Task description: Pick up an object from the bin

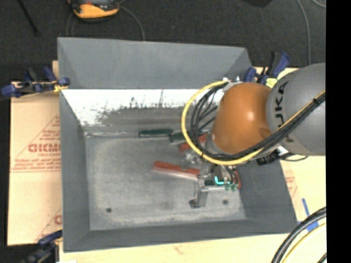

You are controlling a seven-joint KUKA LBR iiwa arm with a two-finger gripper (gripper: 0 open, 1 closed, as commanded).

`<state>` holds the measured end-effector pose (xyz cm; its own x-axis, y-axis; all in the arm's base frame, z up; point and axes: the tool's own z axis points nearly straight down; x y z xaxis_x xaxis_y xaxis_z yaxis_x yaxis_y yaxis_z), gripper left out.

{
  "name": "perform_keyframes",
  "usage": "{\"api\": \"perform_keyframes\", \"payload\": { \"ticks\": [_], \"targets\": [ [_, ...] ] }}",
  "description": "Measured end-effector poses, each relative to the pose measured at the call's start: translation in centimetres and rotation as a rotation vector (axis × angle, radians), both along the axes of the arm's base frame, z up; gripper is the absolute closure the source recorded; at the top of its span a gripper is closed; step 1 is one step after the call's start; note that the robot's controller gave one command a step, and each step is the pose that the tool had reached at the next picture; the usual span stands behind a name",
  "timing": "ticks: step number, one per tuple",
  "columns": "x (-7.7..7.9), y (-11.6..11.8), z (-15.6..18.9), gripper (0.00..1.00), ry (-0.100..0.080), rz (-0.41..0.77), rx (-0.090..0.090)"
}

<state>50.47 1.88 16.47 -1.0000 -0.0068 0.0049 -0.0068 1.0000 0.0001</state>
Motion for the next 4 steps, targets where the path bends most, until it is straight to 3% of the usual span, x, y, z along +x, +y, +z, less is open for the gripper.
{"api": "perform_keyframes", "payload": {
  "ticks": [1,2,3,4],
  "targets": [
    [0.2,0.0,0.4,0.0,-0.008,0.0,0.0],
    [4.3,-2.2,-6.5,0.0,-0.016,0.037,-0.001],
    [5.7,-1.8,-9.4,0.0,-0.008,-0.106,0.001],
    [6.1,-1.5,-9.4,0.0,-0.011,-0.114,0.001]
  ]
}}
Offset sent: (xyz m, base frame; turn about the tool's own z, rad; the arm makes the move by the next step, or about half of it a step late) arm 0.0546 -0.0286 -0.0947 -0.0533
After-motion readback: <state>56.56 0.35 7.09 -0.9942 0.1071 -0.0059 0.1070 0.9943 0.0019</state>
